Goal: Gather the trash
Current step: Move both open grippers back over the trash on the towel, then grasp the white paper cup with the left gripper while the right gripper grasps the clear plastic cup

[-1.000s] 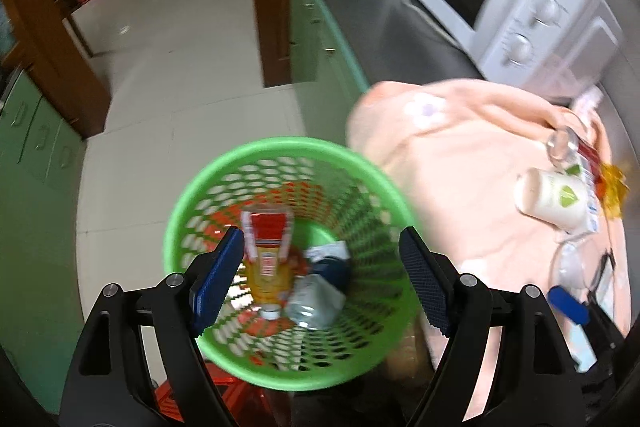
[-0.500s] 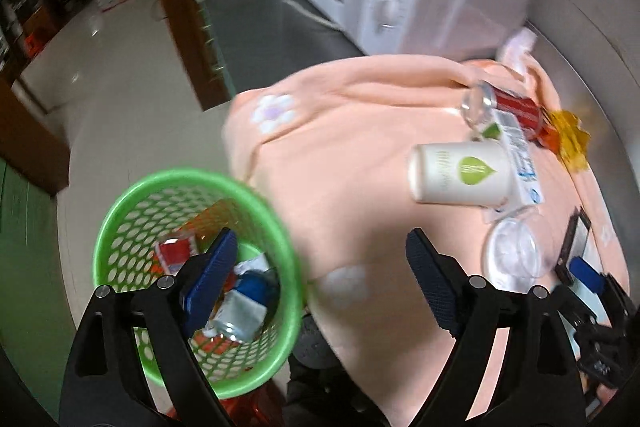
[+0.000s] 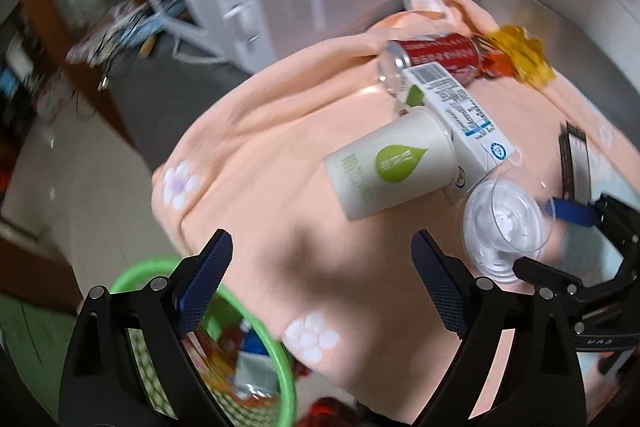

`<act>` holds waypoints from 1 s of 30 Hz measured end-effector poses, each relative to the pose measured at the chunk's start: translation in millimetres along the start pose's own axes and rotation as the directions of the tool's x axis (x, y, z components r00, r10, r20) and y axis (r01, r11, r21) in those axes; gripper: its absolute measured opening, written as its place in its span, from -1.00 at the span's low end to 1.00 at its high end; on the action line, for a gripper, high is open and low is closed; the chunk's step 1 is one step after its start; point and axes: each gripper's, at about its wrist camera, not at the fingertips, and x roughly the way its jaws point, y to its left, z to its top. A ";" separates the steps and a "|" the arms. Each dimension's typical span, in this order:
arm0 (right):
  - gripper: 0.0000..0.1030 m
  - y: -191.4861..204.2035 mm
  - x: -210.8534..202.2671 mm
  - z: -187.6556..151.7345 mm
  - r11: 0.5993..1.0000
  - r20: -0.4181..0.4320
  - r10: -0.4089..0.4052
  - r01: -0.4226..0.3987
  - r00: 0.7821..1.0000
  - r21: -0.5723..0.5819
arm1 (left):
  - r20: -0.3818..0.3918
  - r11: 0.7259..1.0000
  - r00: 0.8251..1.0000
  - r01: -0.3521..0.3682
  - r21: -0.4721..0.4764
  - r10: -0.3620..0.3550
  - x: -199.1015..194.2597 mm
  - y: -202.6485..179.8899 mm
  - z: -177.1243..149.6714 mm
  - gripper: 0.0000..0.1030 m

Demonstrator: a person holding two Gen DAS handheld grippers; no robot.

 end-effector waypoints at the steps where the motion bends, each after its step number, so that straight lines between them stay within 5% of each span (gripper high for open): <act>1: 0.44 -0.2 1.5 0.3 1.000 -0.001 0.003 -0.003 1.000 -0.001 | 0.003 1.000 1.000 0.007 0.026 -0.007 2.3 -2.1 2.6 0.74; 7: 0.36 1.9 7.1 1.6 1.000 0.003 0.004 -0.003 1.000 -0.023 | 0.003 0.977 1.000 0.012 0.211 -0.013 18.2 -16.8 20.5 0.74; 14: 0.25 -0.1 11.7 3.5 1.000 0.005 0.007 -0.007 1.000 -0.024 | -0.013 0.916 0.998 0.054 0.397 -0.054 33.8 -37.6 30.7 0.74; 25: 0.09 -1.4 12.8 7.2 1.000 0.007 0.027 -0.027 1.000 -0.010 | -0.038 0.886 0.990 0.138 0.442 -0.135 51.9 -48.0 44.2 0.70; 27: 0.09 -1.3 12.3 7.1 1.000 0.008 0.028 -0.028 1.000 -0.006 | -0.051 0.882 0.988 0.155 0.444 -0.149 55.5 -49.2 43.6 0.50; 30: 0.09 -2.0 11.0 7.6 0.999 0.011 0.033 -0.033 0.999 0.002 | -0.046 0.885 0.988 0.151 0.441 -0.146 59.6 -51.0 43.9 0.46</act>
